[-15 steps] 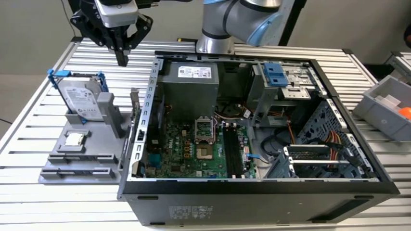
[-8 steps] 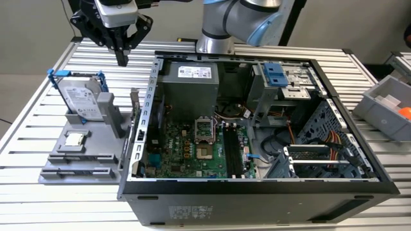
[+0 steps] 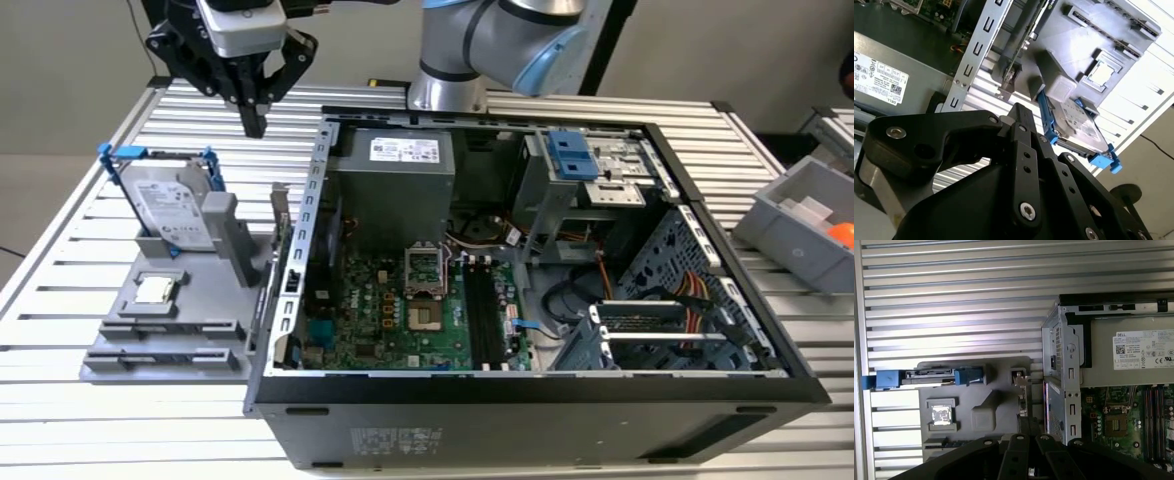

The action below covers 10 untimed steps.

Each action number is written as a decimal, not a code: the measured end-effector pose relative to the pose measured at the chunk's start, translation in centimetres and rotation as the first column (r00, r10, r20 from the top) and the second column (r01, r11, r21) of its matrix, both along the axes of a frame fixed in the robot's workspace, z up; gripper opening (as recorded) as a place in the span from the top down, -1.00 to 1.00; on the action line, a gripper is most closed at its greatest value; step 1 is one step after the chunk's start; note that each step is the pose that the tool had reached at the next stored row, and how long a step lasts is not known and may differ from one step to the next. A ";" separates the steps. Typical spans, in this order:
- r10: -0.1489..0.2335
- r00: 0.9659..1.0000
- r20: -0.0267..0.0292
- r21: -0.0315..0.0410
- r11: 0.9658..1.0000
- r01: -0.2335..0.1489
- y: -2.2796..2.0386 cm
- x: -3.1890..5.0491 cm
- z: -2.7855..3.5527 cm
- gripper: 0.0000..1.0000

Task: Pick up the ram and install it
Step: 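Reach for the ram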

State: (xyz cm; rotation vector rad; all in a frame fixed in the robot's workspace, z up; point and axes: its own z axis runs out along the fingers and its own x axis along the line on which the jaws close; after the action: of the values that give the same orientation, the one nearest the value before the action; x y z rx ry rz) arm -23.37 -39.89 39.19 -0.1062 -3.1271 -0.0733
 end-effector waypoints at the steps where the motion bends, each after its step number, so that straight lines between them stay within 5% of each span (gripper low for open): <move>1: 0.000 1.000 0.000 0.000 1.000 0.000 0.00 0.00 0.00 1.00; 10: 0.003 1.000 0.000 0.000 1.000 -0.003 0.00 0.00 0.00 1.00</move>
State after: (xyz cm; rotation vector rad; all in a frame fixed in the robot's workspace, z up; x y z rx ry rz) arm -23.37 -39.89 39.18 -0.1019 -3.1271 -0.0734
